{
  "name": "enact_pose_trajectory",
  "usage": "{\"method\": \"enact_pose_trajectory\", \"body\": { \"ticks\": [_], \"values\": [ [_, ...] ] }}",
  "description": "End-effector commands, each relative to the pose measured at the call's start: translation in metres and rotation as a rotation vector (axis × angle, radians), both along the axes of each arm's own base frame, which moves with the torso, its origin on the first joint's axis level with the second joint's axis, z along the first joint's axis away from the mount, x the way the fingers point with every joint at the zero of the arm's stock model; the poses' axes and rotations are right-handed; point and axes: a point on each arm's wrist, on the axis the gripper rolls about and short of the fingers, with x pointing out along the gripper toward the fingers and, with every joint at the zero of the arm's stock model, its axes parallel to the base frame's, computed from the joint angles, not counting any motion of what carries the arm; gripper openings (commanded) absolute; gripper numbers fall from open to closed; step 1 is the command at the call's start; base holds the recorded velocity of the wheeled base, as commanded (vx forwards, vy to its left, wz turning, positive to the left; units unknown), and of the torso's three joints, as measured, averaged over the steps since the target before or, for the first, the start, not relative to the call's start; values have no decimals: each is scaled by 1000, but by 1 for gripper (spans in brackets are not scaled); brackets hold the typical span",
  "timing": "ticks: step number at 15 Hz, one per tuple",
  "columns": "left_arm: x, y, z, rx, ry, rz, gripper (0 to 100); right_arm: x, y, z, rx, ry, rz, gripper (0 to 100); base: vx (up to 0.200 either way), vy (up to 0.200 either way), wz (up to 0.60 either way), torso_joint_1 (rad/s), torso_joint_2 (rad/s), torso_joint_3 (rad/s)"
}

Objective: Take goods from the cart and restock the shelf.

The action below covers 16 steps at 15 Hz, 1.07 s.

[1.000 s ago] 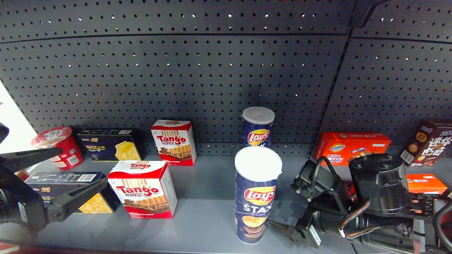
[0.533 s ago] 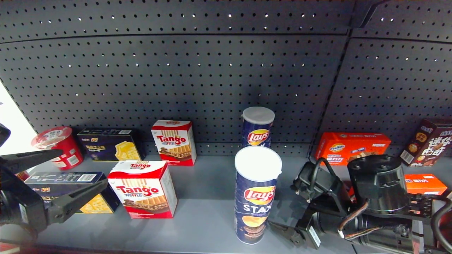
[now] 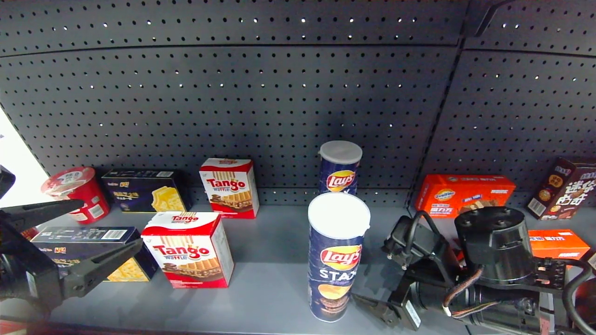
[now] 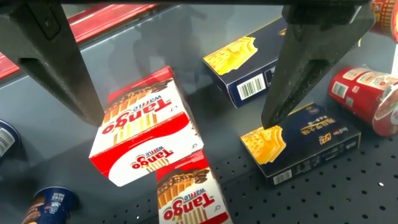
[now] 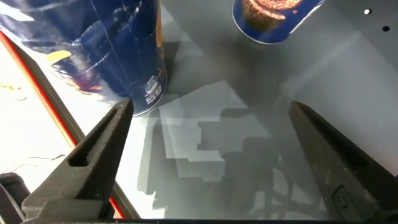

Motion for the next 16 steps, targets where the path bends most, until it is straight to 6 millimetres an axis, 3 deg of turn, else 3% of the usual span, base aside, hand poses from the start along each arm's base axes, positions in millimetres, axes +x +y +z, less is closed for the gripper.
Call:
{"method": "enact_pose_trajectory", "body": {
  "ticks": [1,16],
  "values": [
    [-1,0,0,0,-2,0,100,0,0,0,0,-1,1,100,0,0,0,0,0,0],
    [-5,1,-2,-26,1,8,100,0,4,-8,-22,23,11,100,0,0,0,0,0,0]
  ]
}}
